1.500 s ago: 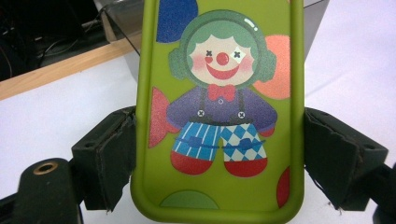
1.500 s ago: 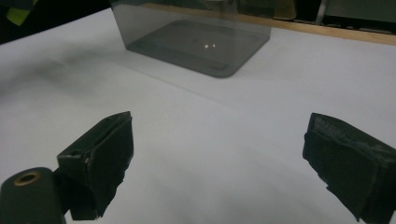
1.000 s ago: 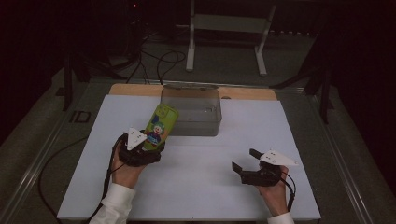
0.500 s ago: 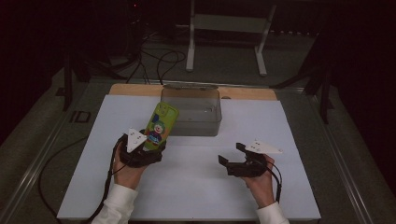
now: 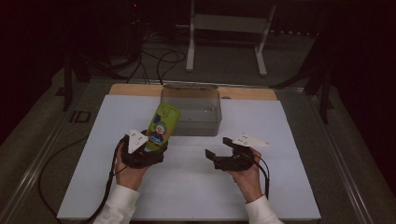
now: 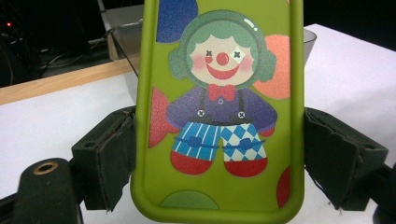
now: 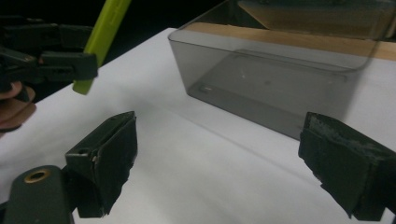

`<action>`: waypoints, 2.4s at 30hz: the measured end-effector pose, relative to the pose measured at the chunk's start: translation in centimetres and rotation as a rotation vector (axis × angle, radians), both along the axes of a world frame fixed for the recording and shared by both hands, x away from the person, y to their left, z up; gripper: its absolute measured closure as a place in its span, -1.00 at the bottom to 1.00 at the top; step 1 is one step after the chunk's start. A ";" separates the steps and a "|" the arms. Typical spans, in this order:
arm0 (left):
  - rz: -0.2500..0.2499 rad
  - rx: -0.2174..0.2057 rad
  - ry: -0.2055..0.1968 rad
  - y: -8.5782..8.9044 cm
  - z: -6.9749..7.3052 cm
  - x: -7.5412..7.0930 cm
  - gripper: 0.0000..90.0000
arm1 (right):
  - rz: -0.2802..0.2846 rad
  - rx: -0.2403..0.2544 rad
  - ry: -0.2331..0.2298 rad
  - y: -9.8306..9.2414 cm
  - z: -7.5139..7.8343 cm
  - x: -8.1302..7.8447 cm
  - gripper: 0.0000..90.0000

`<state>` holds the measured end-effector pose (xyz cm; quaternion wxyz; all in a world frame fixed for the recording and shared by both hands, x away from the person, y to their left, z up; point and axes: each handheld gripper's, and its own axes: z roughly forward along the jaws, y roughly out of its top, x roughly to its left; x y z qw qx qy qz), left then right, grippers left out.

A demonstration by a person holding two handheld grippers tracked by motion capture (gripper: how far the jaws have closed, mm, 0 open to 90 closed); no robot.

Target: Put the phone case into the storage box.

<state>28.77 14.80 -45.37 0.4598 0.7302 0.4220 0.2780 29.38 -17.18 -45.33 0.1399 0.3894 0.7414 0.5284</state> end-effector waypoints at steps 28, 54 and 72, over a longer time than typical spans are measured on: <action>-0.006 -0.032 -0.029 -0.5 0.5 -0.6 -0.64 | 0.049 0.085 0.032 6.9 2.4 1.9 -0.60; -0.004 -0.078 -0.039 -1.1 0.3 -0.9 -0.64 | 0.079 0.203 0.111 10.9 2.2 2.5 0.56; 0.013 -0.152 -0.022 -0.9 0.1 -0.8 -0.64 | 0.062 0.261 0.151 11.7 2.3 2.7 0.75</action>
